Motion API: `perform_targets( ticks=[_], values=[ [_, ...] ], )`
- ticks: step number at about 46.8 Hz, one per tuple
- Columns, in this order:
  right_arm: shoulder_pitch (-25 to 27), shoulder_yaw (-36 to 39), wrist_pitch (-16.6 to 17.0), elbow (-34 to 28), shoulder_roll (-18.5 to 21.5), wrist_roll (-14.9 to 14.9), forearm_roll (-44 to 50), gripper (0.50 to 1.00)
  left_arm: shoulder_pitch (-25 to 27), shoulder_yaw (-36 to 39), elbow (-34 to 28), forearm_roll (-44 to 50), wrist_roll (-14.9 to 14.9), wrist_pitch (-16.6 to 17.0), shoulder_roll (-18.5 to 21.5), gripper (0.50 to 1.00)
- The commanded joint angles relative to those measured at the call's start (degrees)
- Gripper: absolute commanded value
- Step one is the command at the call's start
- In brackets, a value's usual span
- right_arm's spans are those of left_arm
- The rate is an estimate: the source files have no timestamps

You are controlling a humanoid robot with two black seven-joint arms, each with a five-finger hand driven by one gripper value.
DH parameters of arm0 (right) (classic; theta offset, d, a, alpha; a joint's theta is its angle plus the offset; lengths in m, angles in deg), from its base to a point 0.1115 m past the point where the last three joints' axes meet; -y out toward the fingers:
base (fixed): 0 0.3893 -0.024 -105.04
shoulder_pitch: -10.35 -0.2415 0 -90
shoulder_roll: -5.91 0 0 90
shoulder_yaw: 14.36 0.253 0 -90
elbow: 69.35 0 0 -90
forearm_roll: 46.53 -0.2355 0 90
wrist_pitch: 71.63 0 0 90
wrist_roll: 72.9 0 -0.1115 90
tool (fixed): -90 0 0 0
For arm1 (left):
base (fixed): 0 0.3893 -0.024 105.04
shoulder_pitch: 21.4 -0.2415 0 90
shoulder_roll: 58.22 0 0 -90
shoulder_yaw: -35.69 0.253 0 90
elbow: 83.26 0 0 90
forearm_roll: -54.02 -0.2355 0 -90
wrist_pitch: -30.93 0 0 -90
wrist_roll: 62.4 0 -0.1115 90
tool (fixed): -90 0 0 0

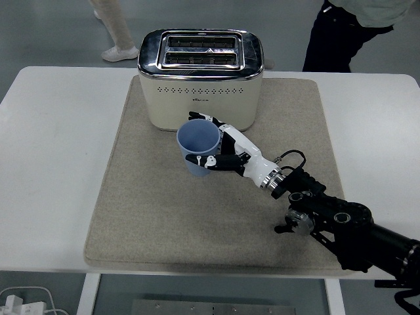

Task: Put the water cup in front of the bread machine

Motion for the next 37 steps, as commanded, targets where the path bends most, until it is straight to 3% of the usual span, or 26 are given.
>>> perform_targets(
  ticks=[1,37],
  values=[
    [0.0,0.1,0.0,0.0,-0.3,0.0,0.0,0.926,0.0,0.0,0.1,0.0,0.0,0.0,0.0,1.0],
    [1.1,0.2,2.5,-0.1,-4.8,0.0,0.0,0.926,-0.1,0.0,0.1,0.1,0.0,0.0,0.0,1.0]
  ],
)
